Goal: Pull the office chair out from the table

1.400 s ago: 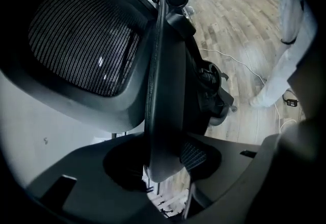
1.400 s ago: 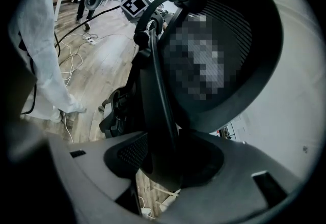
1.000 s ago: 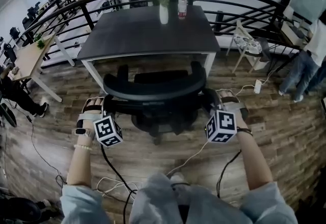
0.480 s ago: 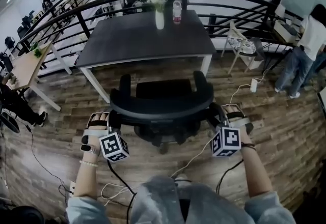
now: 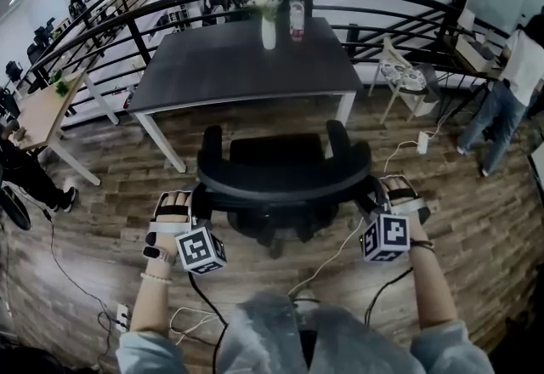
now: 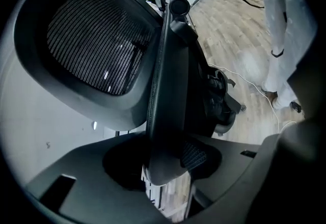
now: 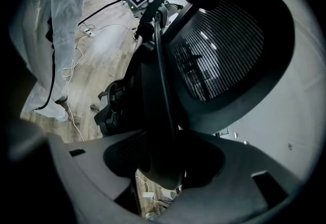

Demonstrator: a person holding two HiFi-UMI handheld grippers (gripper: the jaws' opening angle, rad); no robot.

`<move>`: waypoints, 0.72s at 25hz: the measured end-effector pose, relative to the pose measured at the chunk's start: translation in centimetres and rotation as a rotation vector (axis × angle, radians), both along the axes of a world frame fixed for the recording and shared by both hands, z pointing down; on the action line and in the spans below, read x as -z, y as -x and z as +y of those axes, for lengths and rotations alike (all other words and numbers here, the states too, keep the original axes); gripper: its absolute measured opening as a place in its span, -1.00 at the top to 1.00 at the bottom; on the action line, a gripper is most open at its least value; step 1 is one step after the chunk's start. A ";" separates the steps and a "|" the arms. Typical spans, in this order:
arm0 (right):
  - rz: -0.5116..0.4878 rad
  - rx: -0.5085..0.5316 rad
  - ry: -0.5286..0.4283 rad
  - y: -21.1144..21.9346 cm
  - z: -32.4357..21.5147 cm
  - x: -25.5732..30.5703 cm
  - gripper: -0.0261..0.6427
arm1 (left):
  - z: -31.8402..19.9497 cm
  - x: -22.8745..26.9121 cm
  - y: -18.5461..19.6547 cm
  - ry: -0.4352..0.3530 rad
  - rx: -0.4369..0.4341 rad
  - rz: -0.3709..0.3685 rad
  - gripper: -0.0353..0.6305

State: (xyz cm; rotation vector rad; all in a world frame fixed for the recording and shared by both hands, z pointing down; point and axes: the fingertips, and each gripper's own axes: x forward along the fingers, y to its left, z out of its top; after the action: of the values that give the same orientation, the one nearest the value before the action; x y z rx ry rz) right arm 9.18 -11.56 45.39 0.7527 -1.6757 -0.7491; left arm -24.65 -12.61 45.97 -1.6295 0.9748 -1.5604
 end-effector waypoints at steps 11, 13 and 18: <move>-0.016 -0.027 -0.015 0.1 0.0 0.4 0.29 | 0.7 1.0 0.4 -0.005 0.027 0.137 0.20; -0.029 -0.036 -0.009 0.2 0.1 0.6 0.27 | 1.1 1.3 0.6 -0.012 0.031 0.154 0.18; -0.068 -0.045 -0.006 0.1 1.0 1.5 0.28 | 2.7 2.5 1.3 -0.038 0.073 0.256 0.24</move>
State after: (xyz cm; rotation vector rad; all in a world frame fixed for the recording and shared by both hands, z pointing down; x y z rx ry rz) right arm 9.11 -10.55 43.93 0.8260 -1.7122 -0.7045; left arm -25.95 -9.87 43.52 -1.8156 1.2026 -1.3929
